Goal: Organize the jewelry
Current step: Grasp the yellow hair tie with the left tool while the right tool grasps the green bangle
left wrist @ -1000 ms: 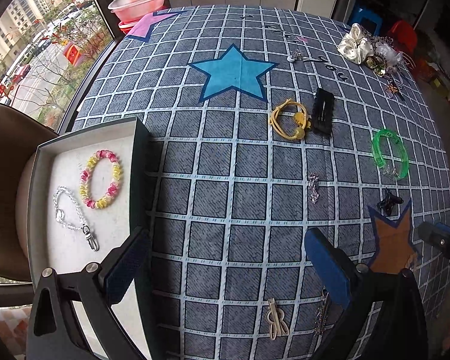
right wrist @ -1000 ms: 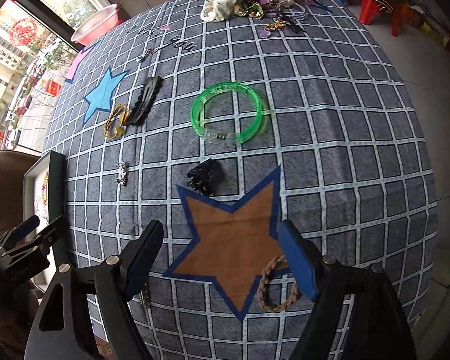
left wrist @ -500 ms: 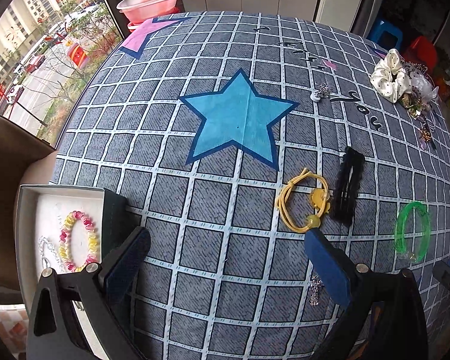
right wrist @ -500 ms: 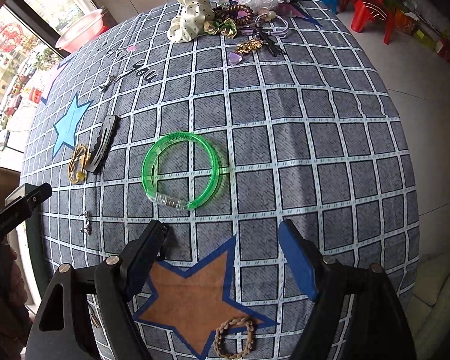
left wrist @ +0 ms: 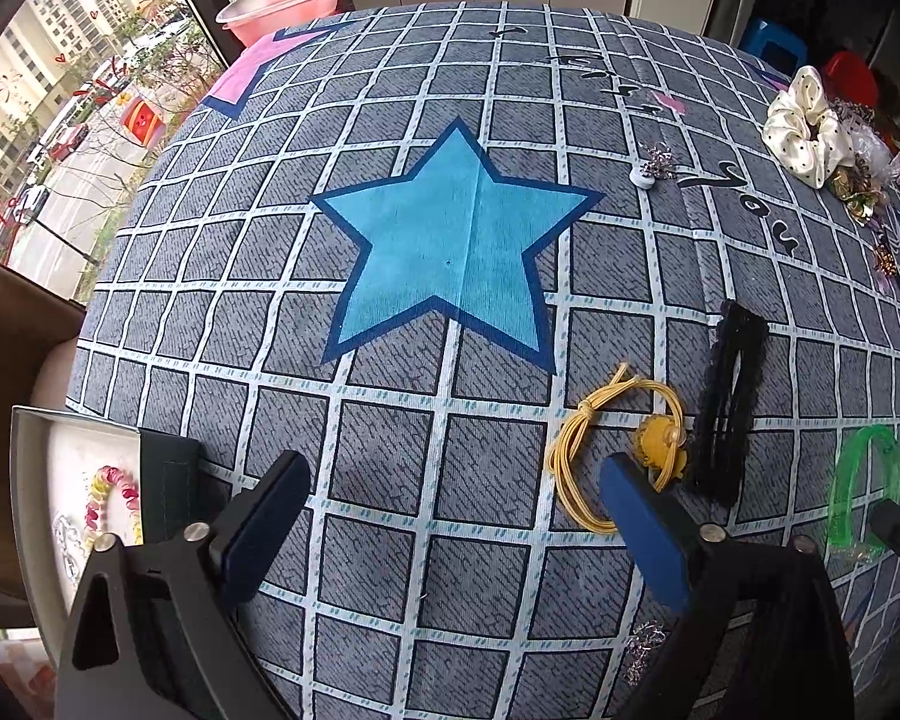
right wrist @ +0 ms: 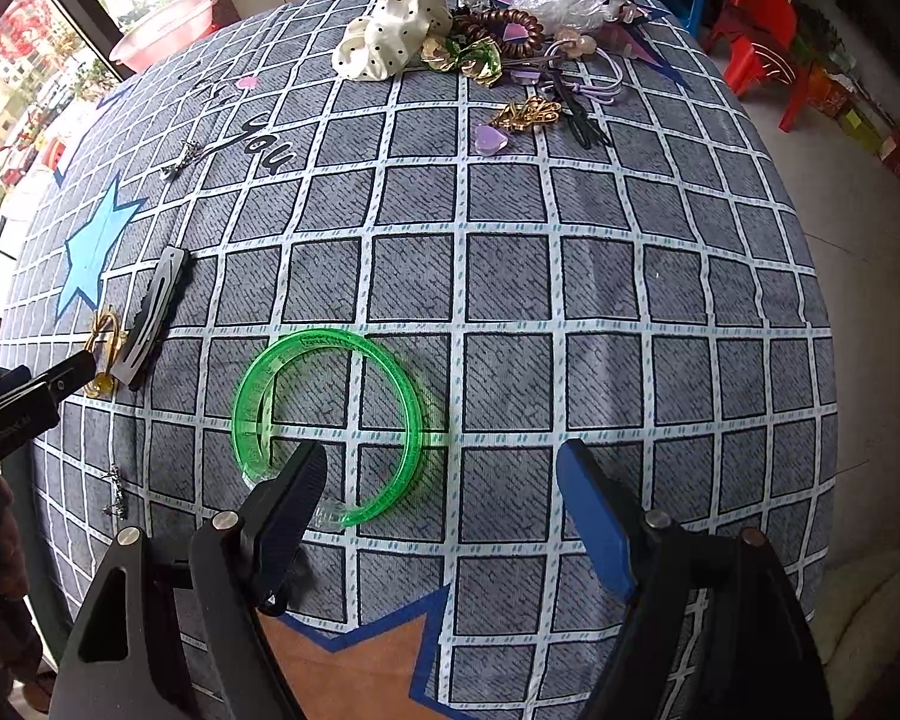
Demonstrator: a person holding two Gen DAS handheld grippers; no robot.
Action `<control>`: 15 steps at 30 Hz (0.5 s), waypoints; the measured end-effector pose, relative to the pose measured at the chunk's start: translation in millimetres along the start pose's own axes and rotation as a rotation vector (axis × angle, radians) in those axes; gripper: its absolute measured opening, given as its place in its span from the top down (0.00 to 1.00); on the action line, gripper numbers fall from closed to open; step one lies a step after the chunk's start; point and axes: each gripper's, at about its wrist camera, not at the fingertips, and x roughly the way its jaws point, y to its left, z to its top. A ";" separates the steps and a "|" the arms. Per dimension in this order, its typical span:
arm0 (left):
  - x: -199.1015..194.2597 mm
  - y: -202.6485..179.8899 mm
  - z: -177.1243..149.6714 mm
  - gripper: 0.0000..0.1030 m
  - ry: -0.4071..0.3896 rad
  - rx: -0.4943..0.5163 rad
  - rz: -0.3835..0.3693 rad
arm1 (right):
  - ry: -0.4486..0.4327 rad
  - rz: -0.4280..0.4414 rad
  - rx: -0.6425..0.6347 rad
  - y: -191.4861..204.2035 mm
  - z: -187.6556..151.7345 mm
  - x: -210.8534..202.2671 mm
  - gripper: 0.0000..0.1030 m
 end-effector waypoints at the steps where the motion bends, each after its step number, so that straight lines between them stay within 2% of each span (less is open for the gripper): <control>1: -0.6 0.1 -0.1 0.06 -0.005 -0.003 -0.010 | 0.003 -0.005 -0.007 3.3 2.1 3.6 0.21; 3: -0.1 -0.2 1.6 0.08 -0.006 -0.001 -0.021 | 0.008 -0.009 -0.020 9.4 6.7 9.9 0.21; 6: -3.1 -5.3 1.5 0.20 -0.011 0.010 -0.046 | -0.006 -0.040 -0.051 15.8 9.5 12.5 0.24; 11: -11.6 -22.0 0.7 0.54 -0.018 0.061 -0.090 | -0.023 -0.048 -0.081 43.0 5.8 17.1 0.40; 13: -15.2 -31.5 0.9 0.61 -0.027 0.089 -0.083 | -0.026 -0.045 -0.095 52.0 -1.0 15.2 0.50; 15: -17.5 -38.0 1.1 0.78 -0.026 0.105 -0.107 | -0.025 -0.043 -0.107 59.9 -0.8 15.4 0.55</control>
